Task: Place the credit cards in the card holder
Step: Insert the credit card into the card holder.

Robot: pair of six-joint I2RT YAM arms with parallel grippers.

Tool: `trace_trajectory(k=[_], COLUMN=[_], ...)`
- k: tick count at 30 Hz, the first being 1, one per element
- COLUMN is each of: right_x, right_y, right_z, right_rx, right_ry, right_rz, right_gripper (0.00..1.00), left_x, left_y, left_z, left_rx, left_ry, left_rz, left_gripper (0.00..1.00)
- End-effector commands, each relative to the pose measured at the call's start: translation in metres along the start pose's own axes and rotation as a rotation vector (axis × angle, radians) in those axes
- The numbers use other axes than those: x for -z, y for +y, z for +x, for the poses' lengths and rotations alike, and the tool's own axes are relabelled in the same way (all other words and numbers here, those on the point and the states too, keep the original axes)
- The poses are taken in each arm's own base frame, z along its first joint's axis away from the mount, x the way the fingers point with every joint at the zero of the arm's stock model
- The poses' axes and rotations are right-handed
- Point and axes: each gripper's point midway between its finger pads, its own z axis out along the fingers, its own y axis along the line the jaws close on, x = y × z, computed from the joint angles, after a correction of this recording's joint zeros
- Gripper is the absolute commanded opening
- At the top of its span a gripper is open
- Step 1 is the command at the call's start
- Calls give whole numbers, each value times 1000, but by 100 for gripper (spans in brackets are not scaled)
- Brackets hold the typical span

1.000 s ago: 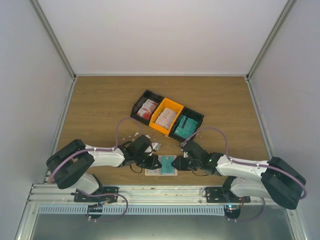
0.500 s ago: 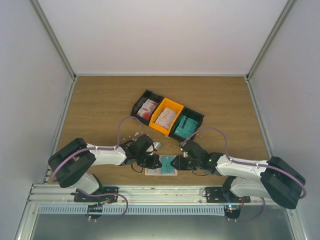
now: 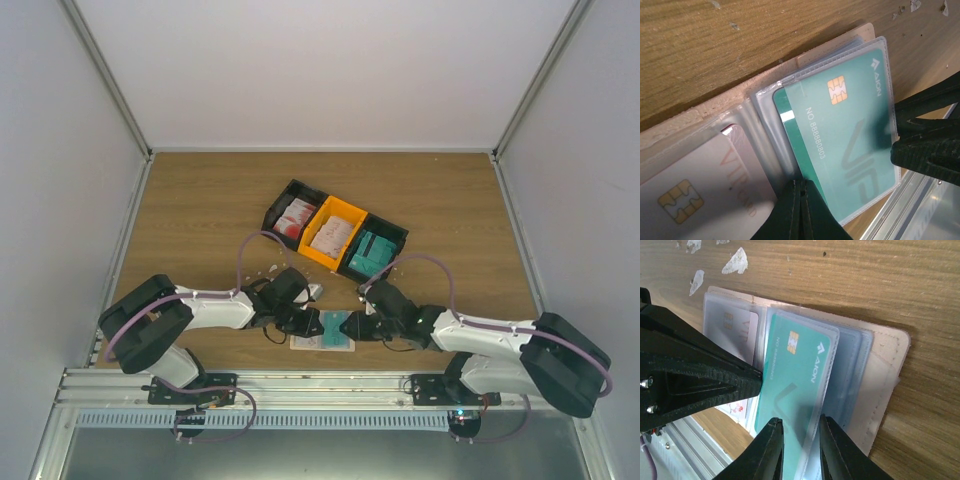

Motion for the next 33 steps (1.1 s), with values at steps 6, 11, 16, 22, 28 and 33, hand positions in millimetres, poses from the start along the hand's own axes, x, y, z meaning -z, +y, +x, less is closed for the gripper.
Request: trace_trajectory(k=[6, 11, 16, 22, 28, 33], right_x=[-6, -9, -17, 0, 2, -9], right_y=[10, 18, -2, -16, 0, 28], right_z=[5, 2, -3, -12, -26, -40], right_rx=[3, -5, -20, 21, 57, 90], right_ry=[34, 29, 26, 26, 33, 36], right_rz=[-80, -118, 15, 175, 179, 96], right_gripper=[22, 17, 1, 1, 6, 30], left_x=[-9, -9, 1, 54, 111, 145], left_y=[47, 42, 22, -3, 8, 9], left_z=[17, 15, -5, -56, -85, -97], left_rx=[41, 35, 6, -50, -19, -2], left_ry=[34, 27, -37, -270, -481, -574], left_rz=[-182, -161, -115, -185, -292, -279], left_gripper=[0, 0, 5, 27, 39, 43])
